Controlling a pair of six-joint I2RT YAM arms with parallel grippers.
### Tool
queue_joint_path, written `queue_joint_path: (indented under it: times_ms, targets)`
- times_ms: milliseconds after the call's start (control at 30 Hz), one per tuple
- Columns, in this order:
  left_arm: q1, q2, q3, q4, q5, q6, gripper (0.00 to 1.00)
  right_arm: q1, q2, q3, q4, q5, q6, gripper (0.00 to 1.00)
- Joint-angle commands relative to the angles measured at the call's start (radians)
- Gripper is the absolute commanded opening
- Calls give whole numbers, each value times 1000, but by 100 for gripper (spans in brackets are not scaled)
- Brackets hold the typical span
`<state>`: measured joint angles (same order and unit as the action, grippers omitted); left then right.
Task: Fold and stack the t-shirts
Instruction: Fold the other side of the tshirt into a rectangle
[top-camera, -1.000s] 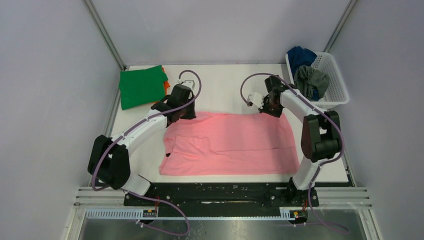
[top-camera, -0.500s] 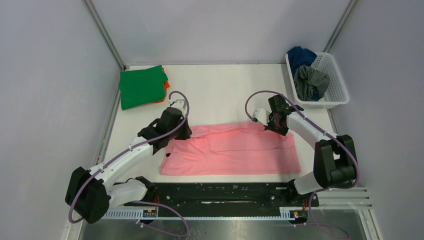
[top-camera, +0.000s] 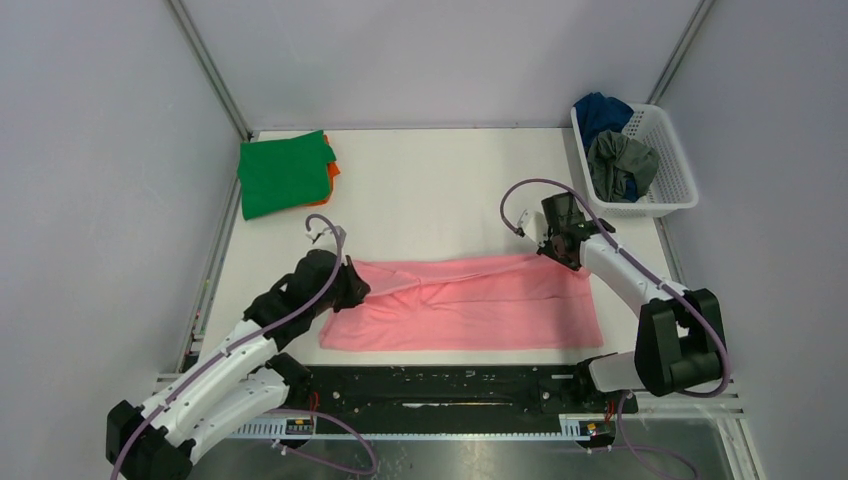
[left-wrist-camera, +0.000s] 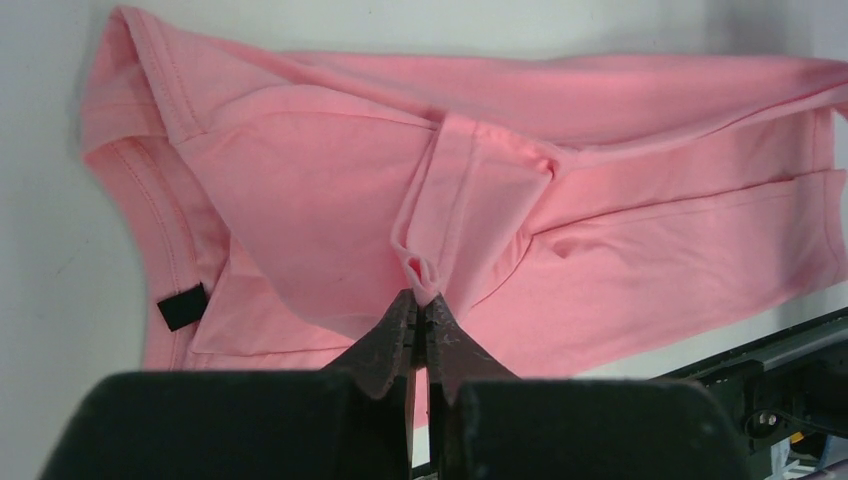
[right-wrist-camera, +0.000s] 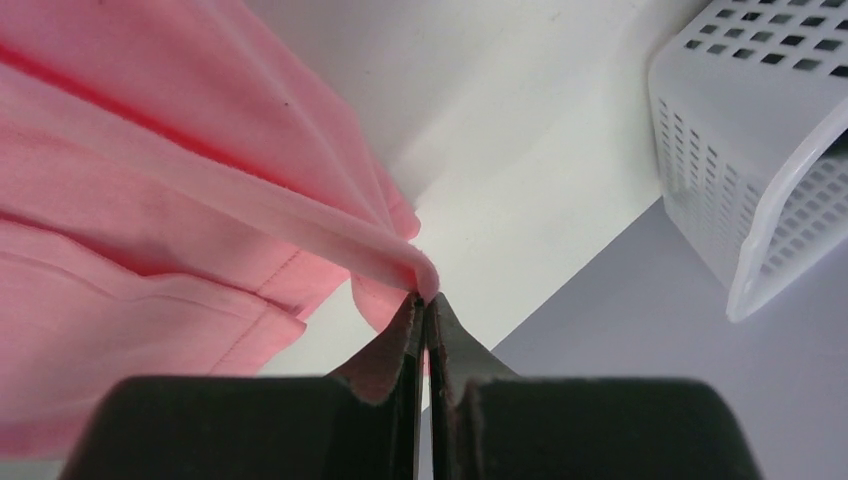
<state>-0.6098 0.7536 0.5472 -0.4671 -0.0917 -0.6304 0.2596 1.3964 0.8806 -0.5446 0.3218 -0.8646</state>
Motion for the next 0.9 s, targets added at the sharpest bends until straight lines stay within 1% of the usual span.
queue_joint_path:
  times_ms: [0,133,233,267,300,333,367,400,467,533,567,600,633,667,700,733,800,867]
  targets:
    - [-5,-53,-14,-29,-27,-69,0,14,-61,-39,8,50,53,0]
    - [-8,-89,-25,-79,-2,-120,0,44,-85,-71,-37,106,123,0]
    - [-13,-118,-50,-131,27,-172,0,69,-130,-141,-42,117,184,0]
    - [-15,-128,-57,-162,31,-190,0,79,-141,-166,-35,140,199,4]
    - [-16,-138,-62,-196,26,-214,2,86,-159,-180,-26,168,218,21]
    - [-18,-150,-66,-227,25,-235,7,87,-174,-187,-21,184,239,69]
    - [-24,-162,-69,-245,34,-254,11,87,-191,-193,-16,189,251,96]
    - [-30,-177,-73,-253,62,-272,11,87,-215,-204,-3,202,261,99]
    - [-41,-196,-75,-291,114,-315,19,87,-267,-218,17,247,295,99]
    - [-84,-216,-66,-354,111,-366,27,87,-324,-223,39,354,327,99]
    - [-109,-224,-57,-385,101,-389,38,87,-353,-226,66,437,341,99]
    - [-129,-226,-35,-433,70,-409,73,87,-388,-234,116,516,355,99]
    - [-141,-219,-6,-472,40,-416,96,87,-423,-247,160,591,360,100]
    - [-147,-207,25,-515,14,-416,99,87,-464,-258,223,662,373,99]
    - [-147,-197,56,-549,-11,-415,99,87,-506,-268,293,718,385,99]
    - [-147,-190,89,-562,-33,-407,99,87,-553,-274,351,735,398,99]
    - [-148,-180,123,-543,-53,-384,99,87,-654,-287,419,690,447,99]
    - [-147,-164,147,-488,-61,-354,99,88,-771,-322,494,579,502,100]
